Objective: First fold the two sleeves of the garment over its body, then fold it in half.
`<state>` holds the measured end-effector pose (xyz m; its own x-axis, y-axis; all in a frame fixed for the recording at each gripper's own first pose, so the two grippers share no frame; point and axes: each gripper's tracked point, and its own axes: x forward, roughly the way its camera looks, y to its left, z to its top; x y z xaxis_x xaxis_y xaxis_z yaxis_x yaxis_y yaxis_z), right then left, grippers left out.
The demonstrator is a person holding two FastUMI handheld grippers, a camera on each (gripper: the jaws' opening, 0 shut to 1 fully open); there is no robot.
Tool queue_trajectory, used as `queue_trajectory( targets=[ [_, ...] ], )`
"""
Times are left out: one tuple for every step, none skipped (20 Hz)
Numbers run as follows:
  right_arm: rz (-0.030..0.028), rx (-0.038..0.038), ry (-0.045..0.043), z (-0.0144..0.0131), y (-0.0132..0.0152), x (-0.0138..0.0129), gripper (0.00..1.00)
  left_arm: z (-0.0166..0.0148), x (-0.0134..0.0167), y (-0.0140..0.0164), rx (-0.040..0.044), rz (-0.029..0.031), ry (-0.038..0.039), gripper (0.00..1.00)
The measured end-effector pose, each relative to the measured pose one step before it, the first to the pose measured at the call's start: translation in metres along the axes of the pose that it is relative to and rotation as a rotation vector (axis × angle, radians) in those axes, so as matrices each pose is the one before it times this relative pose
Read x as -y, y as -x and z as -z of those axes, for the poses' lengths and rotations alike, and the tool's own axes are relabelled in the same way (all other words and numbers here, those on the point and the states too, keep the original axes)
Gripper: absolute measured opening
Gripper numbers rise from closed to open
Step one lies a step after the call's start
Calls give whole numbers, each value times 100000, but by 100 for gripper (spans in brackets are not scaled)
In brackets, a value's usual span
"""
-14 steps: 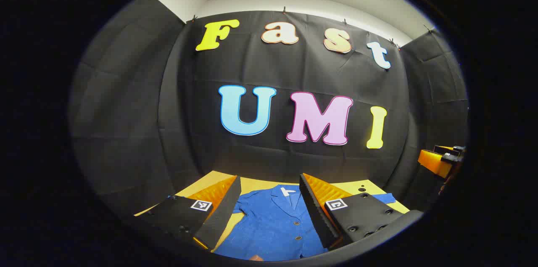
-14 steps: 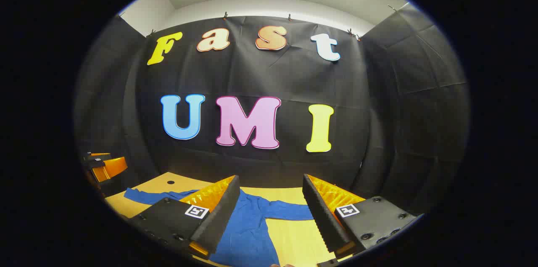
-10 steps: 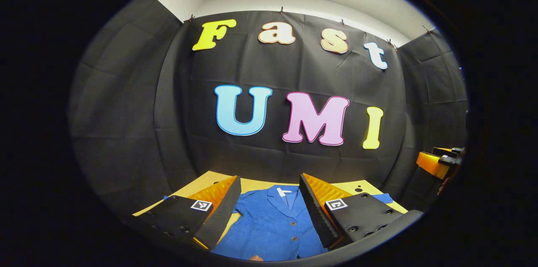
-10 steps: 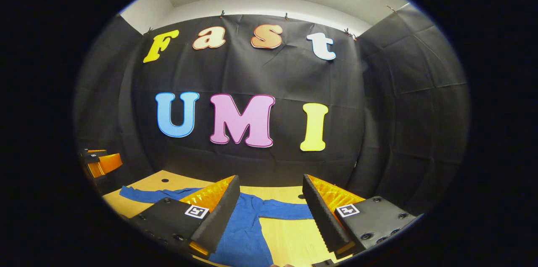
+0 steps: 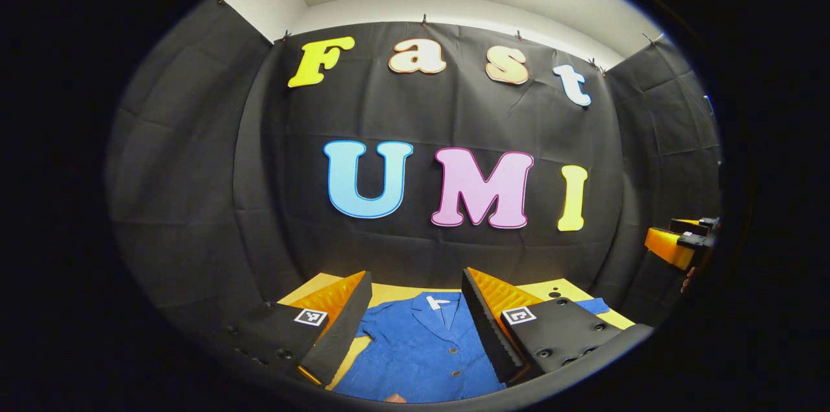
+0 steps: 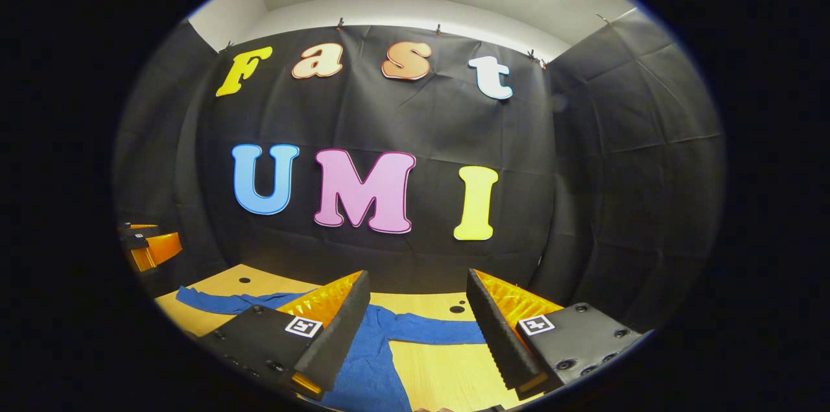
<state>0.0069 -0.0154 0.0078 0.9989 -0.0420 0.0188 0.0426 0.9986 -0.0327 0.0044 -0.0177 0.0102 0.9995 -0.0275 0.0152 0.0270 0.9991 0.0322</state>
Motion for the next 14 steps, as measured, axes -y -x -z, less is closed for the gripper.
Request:
queue_trajectory(
  targets=[
    [-615, -232, 182, 5, -16, -292, 89, -26, -59, -6, -83, 33, -178, 80],
    [-608, -162, -6, 41, 41, -250, 94, 25, -24, 83, 100, -18, -370, 80],
    [-280, 79, -87, -21, 82, -115, 94, -98, -86, 48, 174, -132, -265, 80],
    [-192, 51, -207, -4, -95, -78, 94, -110, -136, 28, 256, 29, -464, 80],
    [-226, -198, -309, 42, -30, -154, 89, -33, -20, 71, 363, -349, -472, 80],
    [-33, -197, -207, 57, -61, -28, 89, 103, -165, 102, 107, -237, -212, 80],
    [-36, -253, -179, 69, -113, -8, 89, -1, -112, -18, -269, -110, -102, 80],
    [17, -268, -152, 105, -22, -28, 89, 111, -50, 138, -271, -301, 127, 80],
    [-82, -63, -187, -75, -36, -24, 89, -7, -33, -18, -317, -153, 218, 80],
    [-45, -31, -2, 53, -26, 39, 89, 97, -8, 109, -188, -33, 71, 80],
    [94, 184, 144, -132, -45, -1, 89, -128, -93, -12, 127, -39, -174, 80],
    [-73, 238, 186, -3, -64, 8, 89, -14, 63, -54, 204, 75, -440, 80],
    [90, 133, 295, -101, -59, -58, 89, -26, 44, -83, 76, 58, -531, 80],
    [-30, -35, 131, 58, 9, 128, 89, 57, 81, 49, 84, 0, -332, 80]
  ],
)
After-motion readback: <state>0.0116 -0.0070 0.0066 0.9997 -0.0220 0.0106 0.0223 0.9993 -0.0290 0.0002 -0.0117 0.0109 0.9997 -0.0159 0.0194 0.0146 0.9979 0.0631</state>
